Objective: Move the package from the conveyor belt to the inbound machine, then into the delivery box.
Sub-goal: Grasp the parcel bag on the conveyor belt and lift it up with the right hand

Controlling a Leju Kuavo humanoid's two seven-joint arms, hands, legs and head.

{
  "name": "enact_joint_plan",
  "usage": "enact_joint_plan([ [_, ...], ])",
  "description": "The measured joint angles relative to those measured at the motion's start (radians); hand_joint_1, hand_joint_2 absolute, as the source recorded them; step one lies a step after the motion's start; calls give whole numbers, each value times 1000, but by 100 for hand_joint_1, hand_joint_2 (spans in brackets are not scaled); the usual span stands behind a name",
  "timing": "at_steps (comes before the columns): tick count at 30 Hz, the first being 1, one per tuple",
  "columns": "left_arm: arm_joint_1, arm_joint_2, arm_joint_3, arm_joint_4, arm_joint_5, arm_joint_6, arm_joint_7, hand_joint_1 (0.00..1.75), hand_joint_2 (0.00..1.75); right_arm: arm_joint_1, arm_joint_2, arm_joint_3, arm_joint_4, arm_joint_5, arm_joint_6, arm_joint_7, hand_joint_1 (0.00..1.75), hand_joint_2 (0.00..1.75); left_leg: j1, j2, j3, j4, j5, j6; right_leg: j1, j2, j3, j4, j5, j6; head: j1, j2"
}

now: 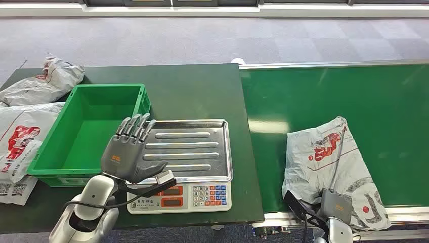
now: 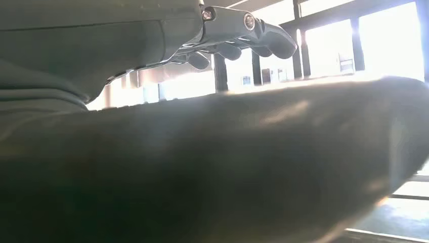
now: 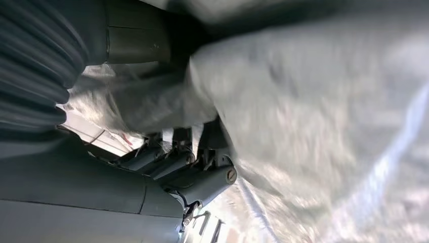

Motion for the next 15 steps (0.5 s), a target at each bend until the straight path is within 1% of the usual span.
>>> enact_joint_plan([
  [5, 3, 0, 0, -8, 2, 1, -1, 0, 0, 15, 7, -9, -29, 2, -20, -31, 175, 175, 0, 0, -1, 0, 0, 0, 0, 0, -1, 0, 0, 0, 0, 0],
  [10, 2, 0, 0, -12, 3, 5, -2, 0, 0, 30, 5, -8, -119, -41, -19, -64, 175, 175, 0, 1, -10, 0, 0, 0, -1, 0, -3, 1, 0, 0, 0, 0],
  [12, -2, 0, 0, -12, 5, 8, -4, 0, 0, 22, -9, 1, -177, -61, -4, -58, 175, 175, -1, 1, -13, 0, 0, 0, -2, 0, -4, 1, 1, 1, 0, 0],
  [15, -9, 0, 0, -11, 16, 16, -13, 0, 0, -18, -55, 34, -266, -75, 23, -44, 175, 175, -2, 3, -14, 0, 2, 1, -2, 1, -6, 1, 3, 2, 0, 0],
])
